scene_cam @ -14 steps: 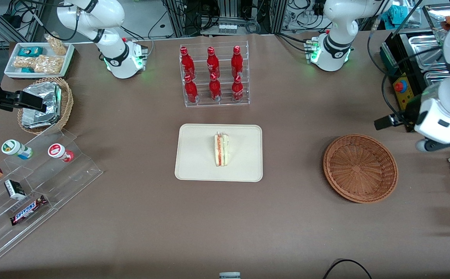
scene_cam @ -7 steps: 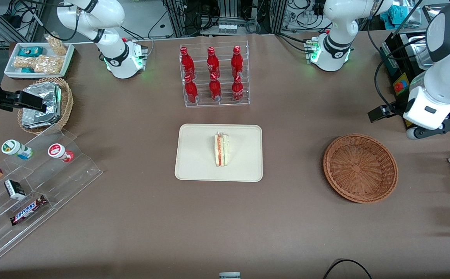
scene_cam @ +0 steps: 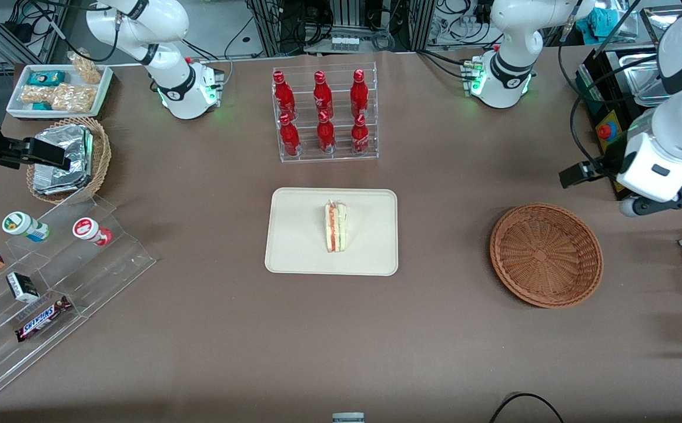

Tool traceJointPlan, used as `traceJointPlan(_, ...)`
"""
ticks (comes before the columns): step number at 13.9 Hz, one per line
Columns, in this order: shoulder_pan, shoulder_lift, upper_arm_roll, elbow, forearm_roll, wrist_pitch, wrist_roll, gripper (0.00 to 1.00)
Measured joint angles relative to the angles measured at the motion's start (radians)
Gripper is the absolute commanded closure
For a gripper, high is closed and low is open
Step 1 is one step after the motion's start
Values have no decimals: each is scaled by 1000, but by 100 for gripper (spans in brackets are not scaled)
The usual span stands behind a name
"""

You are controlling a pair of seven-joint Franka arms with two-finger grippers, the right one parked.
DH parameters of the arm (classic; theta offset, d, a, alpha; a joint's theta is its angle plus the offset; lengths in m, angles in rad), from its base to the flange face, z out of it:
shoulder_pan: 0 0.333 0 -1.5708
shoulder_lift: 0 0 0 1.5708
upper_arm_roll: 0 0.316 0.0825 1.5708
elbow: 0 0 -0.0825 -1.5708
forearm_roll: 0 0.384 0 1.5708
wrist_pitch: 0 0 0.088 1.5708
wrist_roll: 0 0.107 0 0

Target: Place sandwich from basket to tray

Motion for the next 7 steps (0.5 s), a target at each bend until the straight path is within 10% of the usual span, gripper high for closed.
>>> traceJointPlan(7,-12,-47,-1,-68,0,0,-1,0)
